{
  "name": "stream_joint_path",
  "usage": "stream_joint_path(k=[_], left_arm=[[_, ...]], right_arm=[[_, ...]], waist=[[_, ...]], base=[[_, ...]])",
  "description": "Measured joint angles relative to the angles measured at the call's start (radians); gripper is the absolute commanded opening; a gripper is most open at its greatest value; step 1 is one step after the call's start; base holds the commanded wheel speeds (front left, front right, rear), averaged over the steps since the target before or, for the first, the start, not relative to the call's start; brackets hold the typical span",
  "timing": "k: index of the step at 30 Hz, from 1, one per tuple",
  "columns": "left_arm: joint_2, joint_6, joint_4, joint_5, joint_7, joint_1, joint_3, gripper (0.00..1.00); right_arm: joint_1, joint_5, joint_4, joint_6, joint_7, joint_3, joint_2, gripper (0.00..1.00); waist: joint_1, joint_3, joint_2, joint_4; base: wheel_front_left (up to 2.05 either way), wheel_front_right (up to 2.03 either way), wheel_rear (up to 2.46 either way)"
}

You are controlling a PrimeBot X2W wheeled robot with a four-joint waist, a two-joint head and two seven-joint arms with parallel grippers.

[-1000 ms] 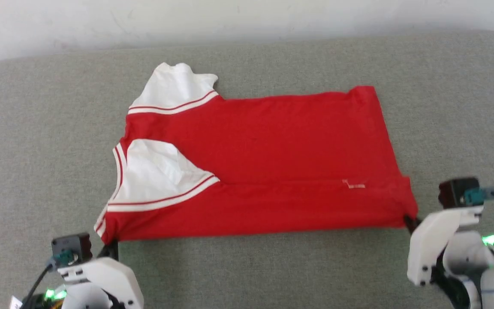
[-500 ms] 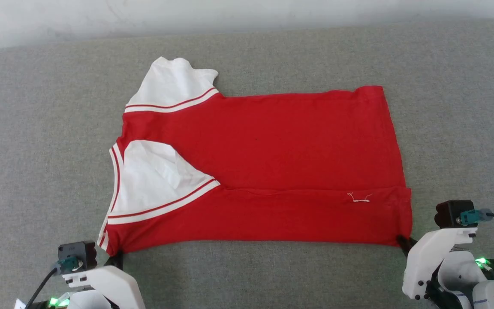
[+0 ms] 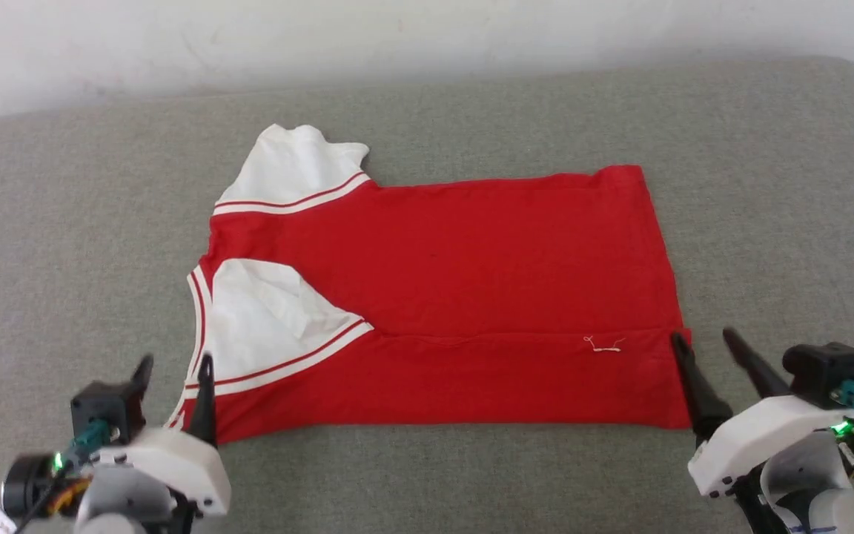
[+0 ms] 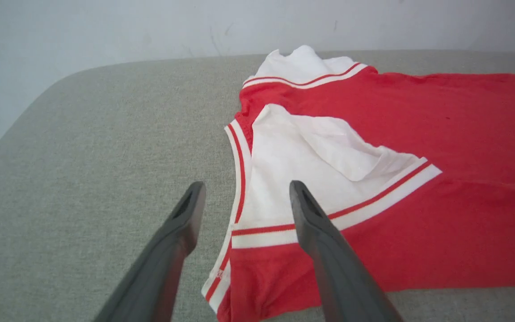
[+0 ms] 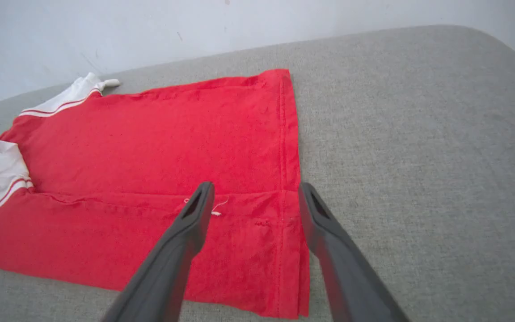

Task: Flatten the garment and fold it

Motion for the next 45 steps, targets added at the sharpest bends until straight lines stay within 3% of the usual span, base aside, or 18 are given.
stream_joint_path(k=[4,9,17,21,25,31,38,43,44,45], left_arm=[[0.03,-0.052,-0.005,0.032,-0.05,-0.082,-0.014,1.0],[0.084,-0.146,0.033,0.069,-0.044,-0.285,-0.041,1.0],[0.112,-0.285,0.186,0.065,0.151,-0.724,-0.07,1.0],[0.131,-0.318,0.281,0.044,0.312,-0.906,-0.069,1.0],[0.135,-0.308,0.356,0.019,0.478,-1.03,-0.064,1.0],[0.156,-0.211,0.407,-0.004,0.698,-1.088,-0.028,1.0],[0.208,-0.128,0.384,-0.017,0.846,-1.082,-0.001,1.0],[0.263,-0.104,0.322,0.011,0.904,-1.064,-0.009,1.0],[0.269,-0.1,0.313,0.011,0.914,-1.064,-0.007,0.77],[0.274,-0.097,0.299,0.011,0.922,-1.061,-0.006,0.33]], right_arm=[[-0.003,-0.026,-0.033,0.0,-0.177,0.035,-0.009,1.0],[-0.042,-0.034,-0.048,0.0,-0.309,0.062,-0.028,1.0],[-0.161,-0.008,-0.047,0.0,-0.345,0.096,-0.044,1.0],[-0.214,0.015,-0.04,0.0,-0.349,0.131,-0.042,1.0],[-0.246,0.031,-0.025,0.0,-0.373,0.162,-0.032,1.0],[-0.261,0.056,-0.014,0.0,-0.398,0.191,-0.02,1.0],[-0.275,0.073,-0.01,0.0,-0.415,0.193,-0.016,1.0],[-0.283,0.08,-0.002,0.0,-0.417,0.204,-0.014,1.0],[-0.287,0.082,0.0,0.0,-0.417,0.205,-0.014,1.0],[-0.291,0.082,0.002,0.0,-0.417,0.205,-0.014,1.0]], waist=[[0.0,0.01,0.0,-0.012],[0.0,0.053,0.0,-0.03],[0.0003,0.172,0.0,-0.073],[0.0004,0.24,0.0,-0.107],[0.0004,0.304,0.0,-0.149],[0.0002,0.381,0.0,-0.219],[0.0002,0.452,0.0,-0.282],[0.0,0.486,0.0,-0.307],[0.0,0.491,0.0,-0.31],[0.0,0.495,0.0,-0.313]], base=[[0.0,0.0,0.0],[0.0,0.0,0.0],[0.0,0.0,0.0],[0.0,0.0,0.0],[0.0,0.0,0.0],[0.0,0.0,0.0],[0.0,0.0,0.0],[0.0,0.0,0.0],[0.0,0.0,0.0],[0.0,0.0,0.0]])
